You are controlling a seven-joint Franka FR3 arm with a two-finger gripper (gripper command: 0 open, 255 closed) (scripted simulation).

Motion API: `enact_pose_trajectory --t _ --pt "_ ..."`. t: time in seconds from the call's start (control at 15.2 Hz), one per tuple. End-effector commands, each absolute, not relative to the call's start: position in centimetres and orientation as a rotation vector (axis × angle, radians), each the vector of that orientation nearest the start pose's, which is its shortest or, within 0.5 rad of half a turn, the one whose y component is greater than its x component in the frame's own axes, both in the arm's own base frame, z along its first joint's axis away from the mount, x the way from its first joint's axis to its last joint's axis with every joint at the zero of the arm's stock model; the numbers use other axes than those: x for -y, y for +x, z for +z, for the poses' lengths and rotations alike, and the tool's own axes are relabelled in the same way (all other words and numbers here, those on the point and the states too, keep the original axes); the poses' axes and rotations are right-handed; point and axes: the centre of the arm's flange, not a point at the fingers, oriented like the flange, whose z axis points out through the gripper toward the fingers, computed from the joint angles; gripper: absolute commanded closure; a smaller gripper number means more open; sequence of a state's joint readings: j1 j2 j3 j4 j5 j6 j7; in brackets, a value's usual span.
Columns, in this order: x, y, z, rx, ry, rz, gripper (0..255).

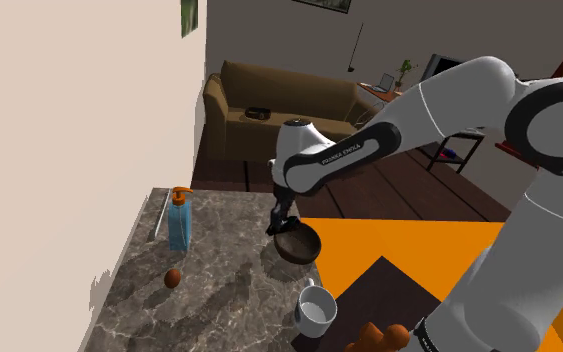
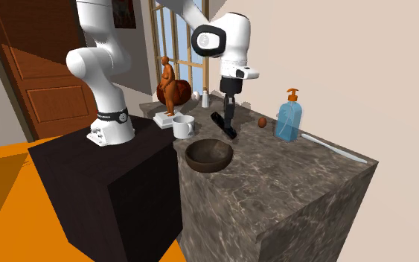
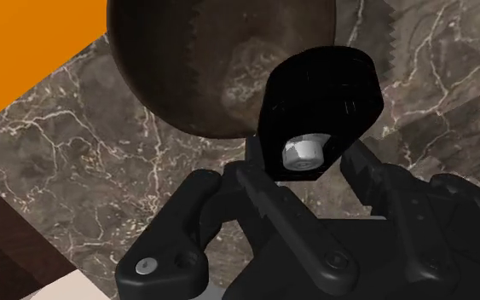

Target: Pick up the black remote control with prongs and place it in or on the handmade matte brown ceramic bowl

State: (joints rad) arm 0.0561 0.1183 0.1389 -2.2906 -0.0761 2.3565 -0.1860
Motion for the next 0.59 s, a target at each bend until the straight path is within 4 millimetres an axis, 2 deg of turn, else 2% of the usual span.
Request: enact_pose_trajectory --t 0.0,0.26,0.53 --pt "-7.6 49.9 29.7 0.689 -3.101 0.08 255" --pt "-2.7 47.6 29.7 0.689 -3.101 0.08 255" --pt "-2.7 47.6 27.6 0.689 -3.101 0.08 255"
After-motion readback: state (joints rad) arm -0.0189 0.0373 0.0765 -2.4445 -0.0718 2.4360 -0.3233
